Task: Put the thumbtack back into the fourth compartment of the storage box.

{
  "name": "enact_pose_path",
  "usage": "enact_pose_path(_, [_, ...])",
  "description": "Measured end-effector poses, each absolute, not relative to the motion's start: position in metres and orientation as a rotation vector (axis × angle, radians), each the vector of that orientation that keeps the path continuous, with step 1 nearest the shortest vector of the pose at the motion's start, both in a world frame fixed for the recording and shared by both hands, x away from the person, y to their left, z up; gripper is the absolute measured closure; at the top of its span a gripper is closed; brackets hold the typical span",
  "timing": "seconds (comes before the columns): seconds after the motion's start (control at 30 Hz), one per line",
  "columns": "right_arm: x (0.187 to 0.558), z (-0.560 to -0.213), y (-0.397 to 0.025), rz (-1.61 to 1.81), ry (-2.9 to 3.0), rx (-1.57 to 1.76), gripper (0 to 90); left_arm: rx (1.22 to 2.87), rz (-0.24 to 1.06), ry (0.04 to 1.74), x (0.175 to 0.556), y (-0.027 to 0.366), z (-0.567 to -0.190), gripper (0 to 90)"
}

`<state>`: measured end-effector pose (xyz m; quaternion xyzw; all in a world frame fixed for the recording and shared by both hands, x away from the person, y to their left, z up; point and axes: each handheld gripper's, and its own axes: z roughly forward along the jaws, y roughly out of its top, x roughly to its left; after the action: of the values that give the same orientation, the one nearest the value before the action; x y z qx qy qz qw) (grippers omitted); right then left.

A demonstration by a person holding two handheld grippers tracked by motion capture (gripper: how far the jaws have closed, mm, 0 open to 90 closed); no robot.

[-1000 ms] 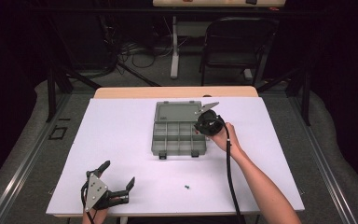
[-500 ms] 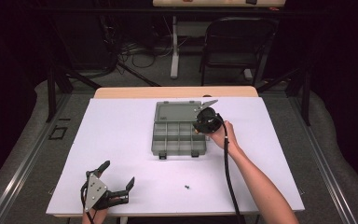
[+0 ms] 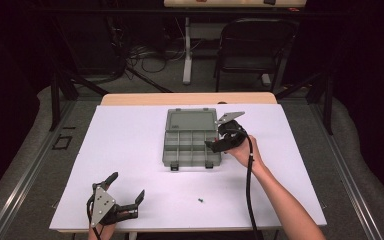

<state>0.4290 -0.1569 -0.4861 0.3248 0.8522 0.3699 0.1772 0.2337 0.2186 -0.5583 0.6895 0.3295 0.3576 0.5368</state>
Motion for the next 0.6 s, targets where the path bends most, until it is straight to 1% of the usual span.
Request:
enact_pose_path(0.2, [0.411, -0.479, -0.16, 1.109, 2.403, 0.867, 11.2, 1.642, 0.851, 0.785, 0.234, 0.218, -0.558, 0.2])
enact_pose_path(0.6, [0.377, -0.473, -0.163, 1.174, 2.408, 0.802, 4.4, 1.643, 0.85, 0.785, 0.234, 0.218, -0.558, 0.2])
